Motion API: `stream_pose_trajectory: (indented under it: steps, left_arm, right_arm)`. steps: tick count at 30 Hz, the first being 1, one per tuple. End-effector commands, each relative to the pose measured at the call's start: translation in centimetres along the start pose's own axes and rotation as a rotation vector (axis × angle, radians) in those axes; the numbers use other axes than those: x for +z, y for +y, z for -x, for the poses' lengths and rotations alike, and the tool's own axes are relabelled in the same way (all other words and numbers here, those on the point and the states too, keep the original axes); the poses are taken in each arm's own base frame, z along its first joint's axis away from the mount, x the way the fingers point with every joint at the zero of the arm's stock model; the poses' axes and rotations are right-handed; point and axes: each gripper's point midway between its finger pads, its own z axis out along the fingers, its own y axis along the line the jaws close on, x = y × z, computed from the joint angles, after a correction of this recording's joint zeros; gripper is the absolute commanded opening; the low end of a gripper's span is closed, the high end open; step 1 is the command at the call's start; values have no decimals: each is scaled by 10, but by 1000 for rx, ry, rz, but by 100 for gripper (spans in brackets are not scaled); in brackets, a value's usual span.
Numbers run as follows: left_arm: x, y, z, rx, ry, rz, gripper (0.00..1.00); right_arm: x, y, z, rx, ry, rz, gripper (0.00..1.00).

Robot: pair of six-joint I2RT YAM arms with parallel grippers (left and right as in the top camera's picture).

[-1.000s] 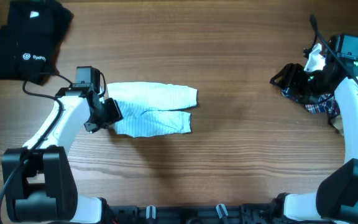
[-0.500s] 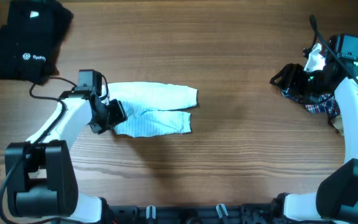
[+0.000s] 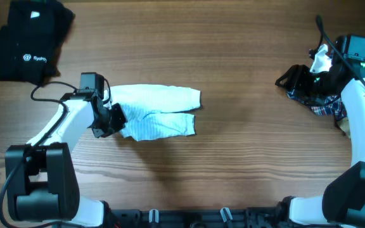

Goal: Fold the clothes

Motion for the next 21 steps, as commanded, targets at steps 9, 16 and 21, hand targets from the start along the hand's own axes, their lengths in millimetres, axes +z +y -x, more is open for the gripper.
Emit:
stream_pose_trajectory:
  steps: [9,16,21]
  left_arm:
    - [-32,21,5,-16,29,182,42]
    - [-37,25,-1,-19,56,211,67]
    - [-60,32,-18,-34,143,277,67]
  right_arm:
    - [-13,11,11,-47,-61,27,66]
    - [-13,9,1,-52,-18,19,66]
    - [-15,26,-34,-113,117,124,65]
